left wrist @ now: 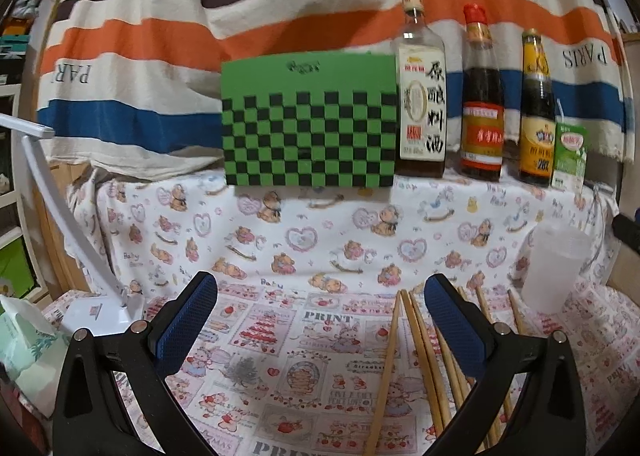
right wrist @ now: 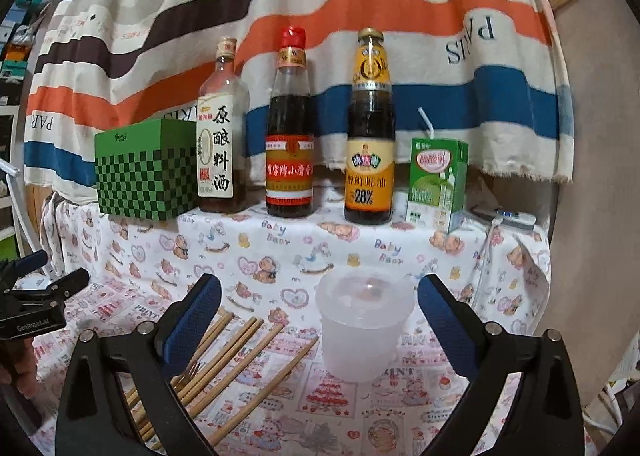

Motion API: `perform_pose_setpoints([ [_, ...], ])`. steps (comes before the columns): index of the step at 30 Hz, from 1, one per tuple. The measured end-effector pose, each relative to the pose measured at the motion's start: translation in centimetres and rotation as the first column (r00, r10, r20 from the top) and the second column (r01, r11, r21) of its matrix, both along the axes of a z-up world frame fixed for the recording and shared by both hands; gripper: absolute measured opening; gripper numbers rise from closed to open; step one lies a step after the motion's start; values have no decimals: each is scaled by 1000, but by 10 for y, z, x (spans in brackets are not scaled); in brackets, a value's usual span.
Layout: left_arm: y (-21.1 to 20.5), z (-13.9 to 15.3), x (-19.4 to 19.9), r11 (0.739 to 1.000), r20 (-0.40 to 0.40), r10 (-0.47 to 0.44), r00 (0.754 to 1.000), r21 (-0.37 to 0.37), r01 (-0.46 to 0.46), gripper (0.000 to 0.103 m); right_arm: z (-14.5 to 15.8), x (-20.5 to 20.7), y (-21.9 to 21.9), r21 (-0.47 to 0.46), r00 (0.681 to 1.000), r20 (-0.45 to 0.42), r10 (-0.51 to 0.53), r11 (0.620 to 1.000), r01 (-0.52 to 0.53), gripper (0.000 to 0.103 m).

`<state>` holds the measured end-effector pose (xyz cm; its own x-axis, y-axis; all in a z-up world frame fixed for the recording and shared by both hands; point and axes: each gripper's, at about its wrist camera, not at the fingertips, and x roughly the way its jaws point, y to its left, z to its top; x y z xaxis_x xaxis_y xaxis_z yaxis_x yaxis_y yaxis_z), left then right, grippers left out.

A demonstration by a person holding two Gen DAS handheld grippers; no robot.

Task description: Organize utensils

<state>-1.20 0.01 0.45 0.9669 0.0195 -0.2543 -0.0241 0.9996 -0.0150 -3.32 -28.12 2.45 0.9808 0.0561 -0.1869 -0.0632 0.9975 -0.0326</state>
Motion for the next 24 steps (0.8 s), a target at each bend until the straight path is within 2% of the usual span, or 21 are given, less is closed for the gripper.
perform_pose_setpoints([
  [8,8,8,-13,999,47,3,999,-38,-1,103,-7,14,-12,55,996,-88,-33,998,38,96],
  [15,6,15,-21,1000,71,15,997,6,-16,103,-14,24,-16,61,989,-143,-42,997,51,96],
  [18,0,15,-20,998,68,25,997,48,-28,103,-15,26,-16,61,987,-156,-31,997,41,95],
  [20,-5,13,-19,997,59,22,998,77,-27,103,-15,27,-15,57,986,-163,-31,998,41,90],
  [24,-9,11,-14,995,12,11,1000,97,-12,103,-15,27,-14,66,983,-181,-22,997,34,88],
])
